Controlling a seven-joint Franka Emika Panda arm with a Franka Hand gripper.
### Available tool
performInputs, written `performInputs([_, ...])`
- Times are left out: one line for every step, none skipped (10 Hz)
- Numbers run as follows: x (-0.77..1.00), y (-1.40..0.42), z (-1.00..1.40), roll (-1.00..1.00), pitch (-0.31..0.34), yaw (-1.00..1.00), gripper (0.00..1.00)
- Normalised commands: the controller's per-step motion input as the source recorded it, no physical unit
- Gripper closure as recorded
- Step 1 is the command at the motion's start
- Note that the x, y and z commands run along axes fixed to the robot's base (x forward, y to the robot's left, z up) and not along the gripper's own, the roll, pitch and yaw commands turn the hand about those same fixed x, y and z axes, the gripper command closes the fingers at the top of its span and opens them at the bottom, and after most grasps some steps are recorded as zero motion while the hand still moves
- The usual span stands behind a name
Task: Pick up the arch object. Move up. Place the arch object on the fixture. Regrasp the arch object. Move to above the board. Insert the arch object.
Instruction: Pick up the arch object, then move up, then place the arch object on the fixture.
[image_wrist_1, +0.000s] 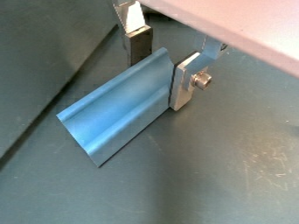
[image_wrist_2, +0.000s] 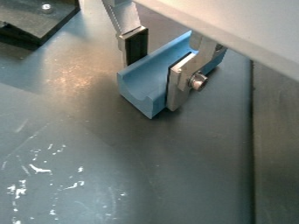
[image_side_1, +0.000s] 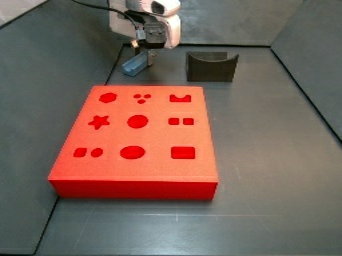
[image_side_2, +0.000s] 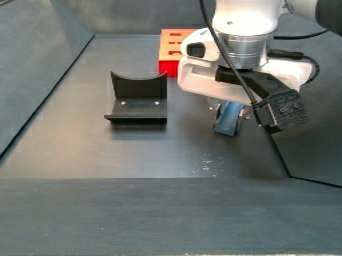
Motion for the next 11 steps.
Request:
performInputs([0.00,0.00,0.00,0.00,0.000,0.00,1.00])
performInputs([0.00,0.00,0.00,0.00,0.000,0.00,1.00])
performInputs([0.00,0.00,0.00,0.00,0.000,0.00,1.00])
performInputs([0.00,0.00,0.83,0.00,0.000,0.00,1.00])
performInputs([0.01,-0.10,0.81,-0.01,0.008,-0.02,1.00])
performInputs([0.00,-0.09,0.74,-0.01,0.019,-0.02,1.00])
performInputs([-0.01,-0.04,0.57,0.01,0.035,-0.01,1.00])
performInputs([-0.01,-0.02,0.43,0.02,0.048,0.00,1.00])
performInputs([-0.01,0.00,0.28,0.03,0.056,-0.01,1.00])
performInputs([0.00,0.00,1.00,0.00,0.000,0.00,1.00])
performInputs([0.00,0.00,1.00,0.01,0.003,0.00,1.00])
